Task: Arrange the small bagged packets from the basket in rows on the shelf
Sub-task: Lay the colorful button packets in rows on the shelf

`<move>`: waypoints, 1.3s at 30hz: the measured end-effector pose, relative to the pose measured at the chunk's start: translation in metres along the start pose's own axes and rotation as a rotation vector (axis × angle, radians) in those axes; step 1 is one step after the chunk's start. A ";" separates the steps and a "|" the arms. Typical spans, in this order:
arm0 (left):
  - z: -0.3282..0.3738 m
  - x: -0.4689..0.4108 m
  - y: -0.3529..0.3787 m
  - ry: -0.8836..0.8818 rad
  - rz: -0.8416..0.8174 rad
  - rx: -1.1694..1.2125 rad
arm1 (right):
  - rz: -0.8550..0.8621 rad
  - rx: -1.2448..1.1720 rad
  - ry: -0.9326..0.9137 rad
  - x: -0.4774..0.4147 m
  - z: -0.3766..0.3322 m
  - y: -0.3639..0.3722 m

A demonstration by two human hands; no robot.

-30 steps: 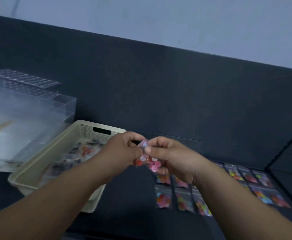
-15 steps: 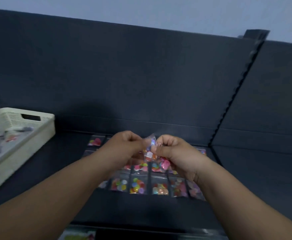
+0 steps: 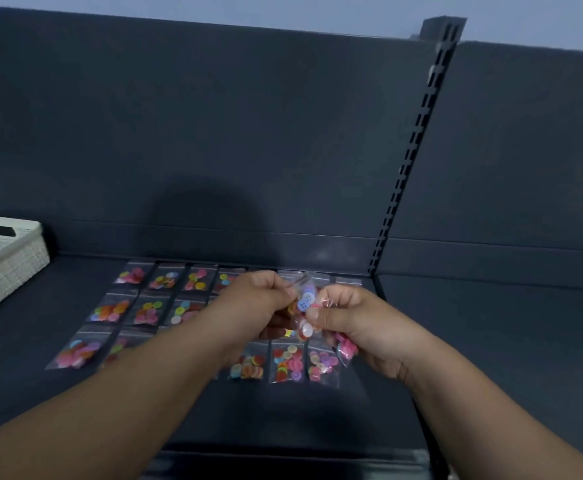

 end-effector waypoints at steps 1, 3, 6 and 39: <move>0.000 -0.001 0.002 0.009 -0.002 -0.025 | 0.004 0.001 0.010 0.001 0.002 -0.003; -0.001 -0.003 0.006 0.022 -0.002 -0.051 | 0.015 0.002 0.036 0.006 0.006 -0.010; -0.006 -0.007 0.015 -0.002 -0.015 -0.029 | 0.029 0.005 0.055 0.012 0.015 -0.019; -0.022 -0.017 0.027 0.016 0.020 -0.164 | 0.515 0.849 0.011 0.041 0.064 -0.077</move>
Point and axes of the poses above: each hand's wrist, its own x-axis away from the middle knuckle, its own y-axis out of the palm, z = x × y, the point moved 7 cm from there along -x, towards the middle knuckle, and after that the axes turned 8 degrees about x, right-handed, at the moved point
